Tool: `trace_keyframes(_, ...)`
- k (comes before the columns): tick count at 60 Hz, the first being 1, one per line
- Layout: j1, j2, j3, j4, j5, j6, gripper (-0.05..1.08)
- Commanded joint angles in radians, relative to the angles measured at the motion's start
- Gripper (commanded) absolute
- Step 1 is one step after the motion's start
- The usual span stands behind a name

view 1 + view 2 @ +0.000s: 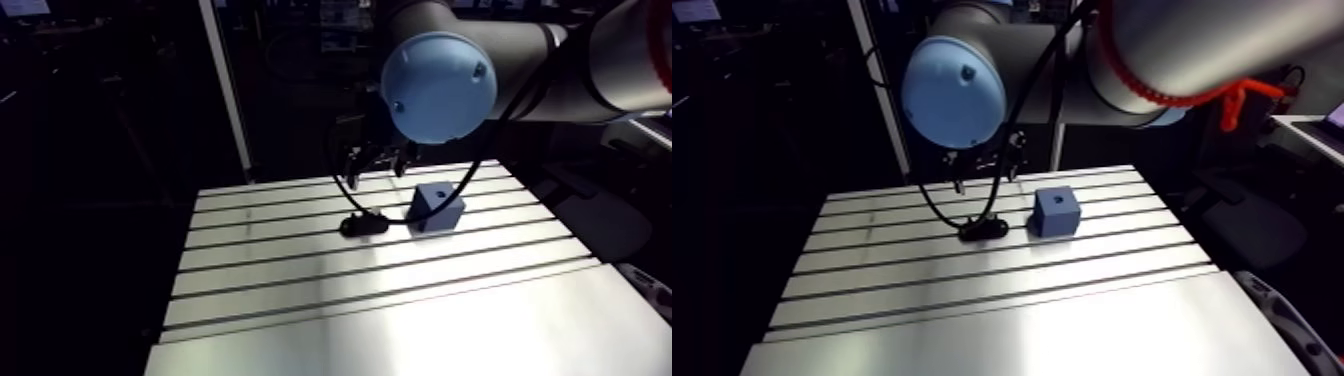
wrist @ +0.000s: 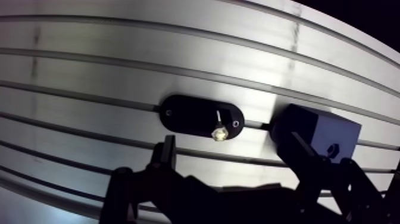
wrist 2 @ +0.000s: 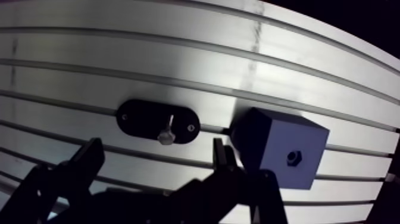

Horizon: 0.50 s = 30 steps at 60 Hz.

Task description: Pick up the M10 bolt and insert it into the hex recess until seated.

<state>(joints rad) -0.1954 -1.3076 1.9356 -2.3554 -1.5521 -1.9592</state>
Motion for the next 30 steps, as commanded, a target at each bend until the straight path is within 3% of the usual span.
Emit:
trace_keyframes(1, 0.002, 0.006, 0.01, -0.006, 0.001, -0.021, 0.01)
trace_keyframes(30, 0.002, 0.017, 0.05, -0.059, -0.003, 0.008, 0.02)
